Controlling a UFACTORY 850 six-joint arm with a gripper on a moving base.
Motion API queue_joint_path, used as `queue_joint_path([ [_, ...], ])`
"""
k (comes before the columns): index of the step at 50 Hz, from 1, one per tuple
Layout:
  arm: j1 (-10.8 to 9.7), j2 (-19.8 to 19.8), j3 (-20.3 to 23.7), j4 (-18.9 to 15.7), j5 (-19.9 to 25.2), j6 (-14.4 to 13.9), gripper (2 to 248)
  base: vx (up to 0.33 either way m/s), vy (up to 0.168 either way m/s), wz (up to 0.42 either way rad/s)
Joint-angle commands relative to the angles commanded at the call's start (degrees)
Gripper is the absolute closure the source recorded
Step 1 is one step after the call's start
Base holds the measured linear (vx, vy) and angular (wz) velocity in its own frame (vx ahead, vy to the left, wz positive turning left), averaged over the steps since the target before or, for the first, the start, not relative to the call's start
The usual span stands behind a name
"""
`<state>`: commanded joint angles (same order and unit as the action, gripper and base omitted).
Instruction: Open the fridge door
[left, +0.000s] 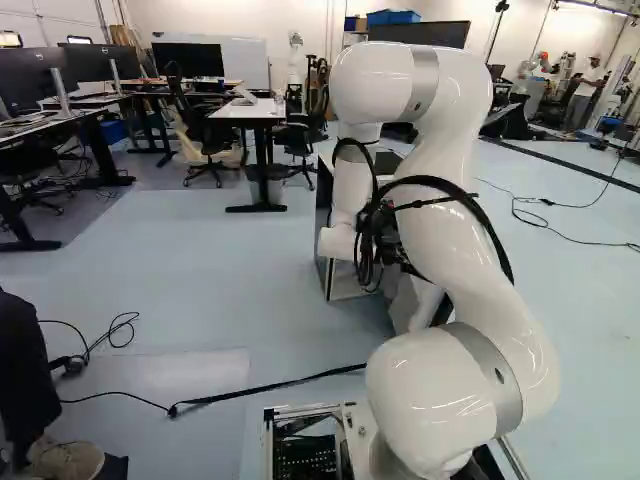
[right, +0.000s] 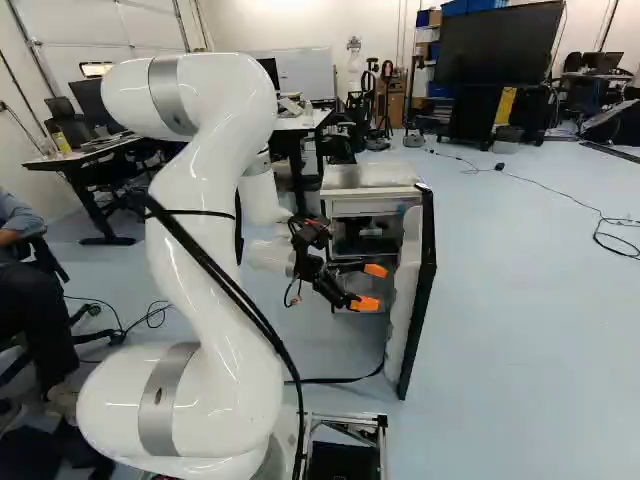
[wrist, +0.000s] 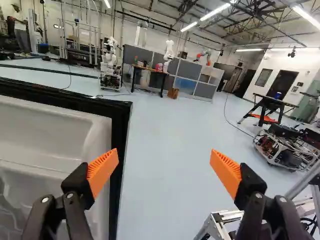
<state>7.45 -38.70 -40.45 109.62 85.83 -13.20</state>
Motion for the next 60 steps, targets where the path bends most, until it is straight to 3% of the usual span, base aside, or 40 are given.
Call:
queue_joint_path([
  [14, 0.7, -0.7, -3.7, 0.0, 0.9, 0.0, 3, 0.0, 0.0, 0.0],
  [26, -0.4, -1.7, -8.1, 0.0, 1.0, 0.0, 3, 0.0, 0.0, 0.0],
  [36, -2.3, -2.8, -12.2, 0.0, 1.0, 0.0, 3, 0.0, 0.0, 0.0],
  [60, -9.3, -5.0, -18.9, 0.0, 1.0, 0.0, 3, 0.0, 0.0, 0.0],
])
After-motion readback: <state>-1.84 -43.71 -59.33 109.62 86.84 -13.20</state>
